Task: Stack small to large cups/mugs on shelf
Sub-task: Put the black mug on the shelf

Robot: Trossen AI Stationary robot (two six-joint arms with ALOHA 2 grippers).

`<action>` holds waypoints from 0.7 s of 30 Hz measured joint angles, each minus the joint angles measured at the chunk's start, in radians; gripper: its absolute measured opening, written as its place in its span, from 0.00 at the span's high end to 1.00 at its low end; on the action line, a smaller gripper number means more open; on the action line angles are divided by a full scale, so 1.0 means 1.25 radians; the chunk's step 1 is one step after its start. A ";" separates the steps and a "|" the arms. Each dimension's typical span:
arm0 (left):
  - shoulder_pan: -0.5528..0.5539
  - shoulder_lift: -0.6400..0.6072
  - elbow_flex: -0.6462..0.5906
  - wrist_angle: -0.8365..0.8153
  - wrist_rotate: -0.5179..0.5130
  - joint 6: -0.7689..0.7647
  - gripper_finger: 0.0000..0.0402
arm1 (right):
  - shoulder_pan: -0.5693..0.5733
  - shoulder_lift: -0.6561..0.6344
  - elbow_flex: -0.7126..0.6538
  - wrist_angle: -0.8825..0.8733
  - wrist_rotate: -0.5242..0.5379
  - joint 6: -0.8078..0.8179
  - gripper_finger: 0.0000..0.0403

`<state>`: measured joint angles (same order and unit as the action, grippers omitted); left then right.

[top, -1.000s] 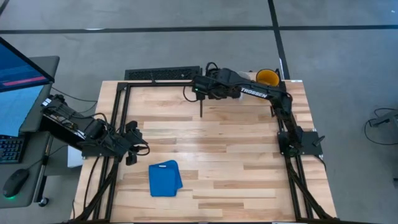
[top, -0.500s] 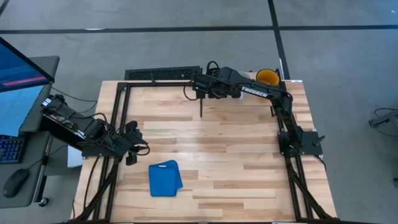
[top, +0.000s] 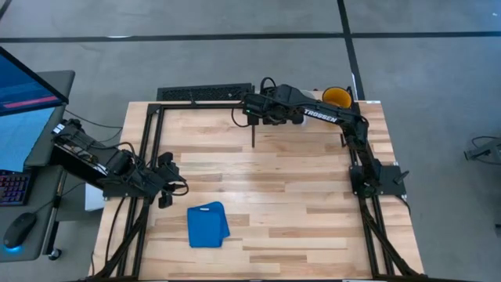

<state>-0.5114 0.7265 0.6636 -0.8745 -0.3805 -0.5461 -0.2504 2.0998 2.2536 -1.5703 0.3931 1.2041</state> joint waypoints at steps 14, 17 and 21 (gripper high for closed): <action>0.000 0.000 0.000 0.000 0.000 0.002 0.80 | 0.000 0.000 0.000 -0.001 -0.009 -0.001 0.80; 0.000 0.000 0.000 0.000 0.000 0.002 0.80 | 0.000 0.000 0.000 -0.001 -0.012 -0.003 0.80; 0.000 0.000 0.000 0.000 0.000 0.002 0.80 | 0.000 0.002 0.000 -0.001 -0.011 -0.006 0.80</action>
<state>-0.5114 0.7261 0.6636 -0.8745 -0.3805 -0.5434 -0.2504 2.1021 2.2536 -1.5711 0.3792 1.1961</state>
